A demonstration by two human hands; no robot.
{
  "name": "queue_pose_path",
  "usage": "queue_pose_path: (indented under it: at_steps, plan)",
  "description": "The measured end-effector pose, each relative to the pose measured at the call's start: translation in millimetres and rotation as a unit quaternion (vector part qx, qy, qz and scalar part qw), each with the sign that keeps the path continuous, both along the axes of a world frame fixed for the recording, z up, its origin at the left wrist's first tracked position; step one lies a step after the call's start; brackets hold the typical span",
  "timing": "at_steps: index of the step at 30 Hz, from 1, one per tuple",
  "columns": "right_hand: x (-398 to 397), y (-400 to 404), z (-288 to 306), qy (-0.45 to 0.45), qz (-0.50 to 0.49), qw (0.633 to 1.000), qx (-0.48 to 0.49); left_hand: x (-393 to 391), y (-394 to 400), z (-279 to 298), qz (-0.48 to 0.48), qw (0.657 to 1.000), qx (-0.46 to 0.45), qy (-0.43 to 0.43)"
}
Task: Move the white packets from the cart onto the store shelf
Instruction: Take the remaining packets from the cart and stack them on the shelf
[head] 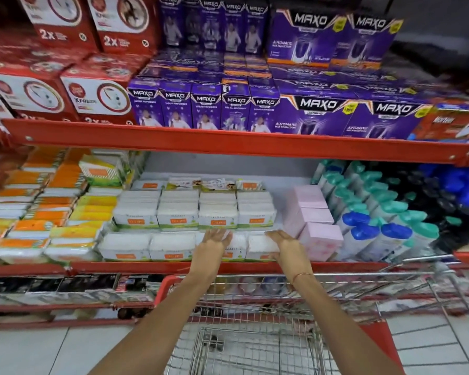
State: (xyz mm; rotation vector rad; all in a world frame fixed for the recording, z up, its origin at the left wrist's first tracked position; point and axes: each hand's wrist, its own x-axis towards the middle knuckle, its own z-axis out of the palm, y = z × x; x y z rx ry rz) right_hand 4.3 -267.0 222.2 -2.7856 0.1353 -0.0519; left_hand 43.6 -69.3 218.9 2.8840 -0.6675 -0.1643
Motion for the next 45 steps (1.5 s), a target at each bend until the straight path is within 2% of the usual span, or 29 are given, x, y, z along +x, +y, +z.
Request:
queue_pose_path:
  at_steps: [3, 5, 8, 11, 13, 14, 15, 16, 17, 18, 19, 20, 22, 25, 29, 35, 41, 43, 45]
  plan:
    - [2, 2, -8, 0.024, -0.001, 0.999, -0.032, 2, 7, -6, -0.024, 0.999, 0.031, 0.001]
    - [0, 8, -9, 0.026, -0.007, 0.997, -0.073, 3, 14, -5, -0.044, 0.999, 0.009, 0.013]
    - [-7, 35, 2, -0.001, -0.028, 0.999, -0.042, -4, 37, 3, -0.018, 0.991, -0.133, 0.022]
    - [-18, 89, 19, -0.085, -0.125, 0.985, 0.085, -22, 80, 15, 0.116, 0.944, -0.306, -0.05]
    - [-19, 131, 20, -0.089, -0.236, 0.941, 0.227, -28, 118, 17, 0.245, 0.898, -0.356, -0.086]
    - [-16, 147, 18, -0.057, -0.296, 0.89, 0.342, -29, 132, 16, 0.311, 0.872, -0.371, -0.069]
    - [-11, 167, 18, -0.014, -0.344, 0.809, 0.476, -26, 152, 14, 0.376, 0.842, -0.387, -0.023]
    - [-6, 183, 18, 0.032, -0.367, 0.711, 0.598, -20, 166, 9, 0.438, 0.8, -0.409, 0.042]
    - [-2, 200, 19, 0.067, -0.371, 0.631, 0.678, -12, 179, 6, 0.488, 0.738, -0.45, 0.12]
    - [2, 211, 21, 0.087, -0.372, 0.587, 0.714, -3, 186, 3, 0.511, 0.666, -0.507, 0.196]
    - [8, 222, 21, 0.095, -0.374, 0.564, 0.73, 4, 192, 3, 0.511, 0.601, -0.557, 0.26]
    - [15, 229, 20, 0.095, -0.378, 0.553, 0.736, 12, 195, 2, 0.501, 0.555, -0.589, 0.306]
    - [28, 240, 19, 0.092, -0.391, 0.539, 0.74, 25, 198, 4, 0.484, 0.506, -0.617, 0.36]
    - [46, 246, 19, 0.096, -0.406, 0.54, 0.731, 44, 199, 3, 0.484, 0.451, -0.647, 0.379]
    - [65, 248, 20, 0.097, -0.415, 0.539, 0.726, 67, 201, 0, 0.496, 0.445, -0.645, 0.374]
    - [89, 252, 22, 0.093, -0.425, 0.557, 0.707, 96, 199, -6, 0.494, 0.51, -0.599, 0.37]
    - [96, 254, 21, 0.076, -0.431, 0.54, 0.719, 102, 196, -6, 0.496, 0.509, -0.604, 0.36]
    - [94, 251, 21, 0.081, -0.425, 0.546, 0.717, 104, 194, -10, 0.492, 0.5, -0.621, 0.351]
    - [86, 246, 18, 0.089, -0.418, 0.56, 0.71, 98, 193, -11, 0.481, 0.504, -0.614, 0.37]
